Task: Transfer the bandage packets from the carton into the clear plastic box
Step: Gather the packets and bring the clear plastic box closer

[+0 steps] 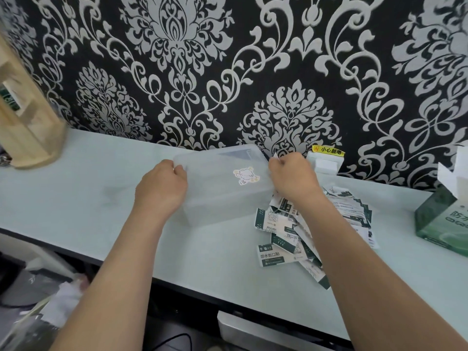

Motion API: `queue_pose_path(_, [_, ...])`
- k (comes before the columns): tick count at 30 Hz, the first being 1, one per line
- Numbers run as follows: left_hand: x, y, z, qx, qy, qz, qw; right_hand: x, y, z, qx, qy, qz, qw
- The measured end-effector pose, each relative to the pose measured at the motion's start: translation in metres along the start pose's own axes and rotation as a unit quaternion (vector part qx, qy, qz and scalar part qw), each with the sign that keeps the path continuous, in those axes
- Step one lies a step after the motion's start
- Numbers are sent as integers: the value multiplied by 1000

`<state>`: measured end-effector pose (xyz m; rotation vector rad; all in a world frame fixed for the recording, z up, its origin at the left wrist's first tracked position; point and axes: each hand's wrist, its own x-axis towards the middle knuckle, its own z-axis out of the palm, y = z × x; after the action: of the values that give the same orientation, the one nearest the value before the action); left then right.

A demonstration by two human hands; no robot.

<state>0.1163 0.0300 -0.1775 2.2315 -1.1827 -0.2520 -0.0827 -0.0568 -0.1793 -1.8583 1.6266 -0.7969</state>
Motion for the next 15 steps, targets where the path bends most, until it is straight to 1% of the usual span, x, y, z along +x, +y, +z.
queue_pose_path(2, [2,-2,2,-4,13,1,1000,3,6,0,47,-15,31,998])
queue_pose_path(5, [0,0,-1,-47,36,-15,998,4,11,0,105,-35,69,991])
queue_pose_path(7, [-3,3,-4,-66,70,3,995,5,13,-1,126,-52,84,987])
queue_pose_path(11, [-6,6,-8,-63,131,55,988,5,15,-3,123,-78,89,985])
queue_pose_path(15, [-6,7,-8,-64,143,53,986,5,15,-4,123,-77,79,986])
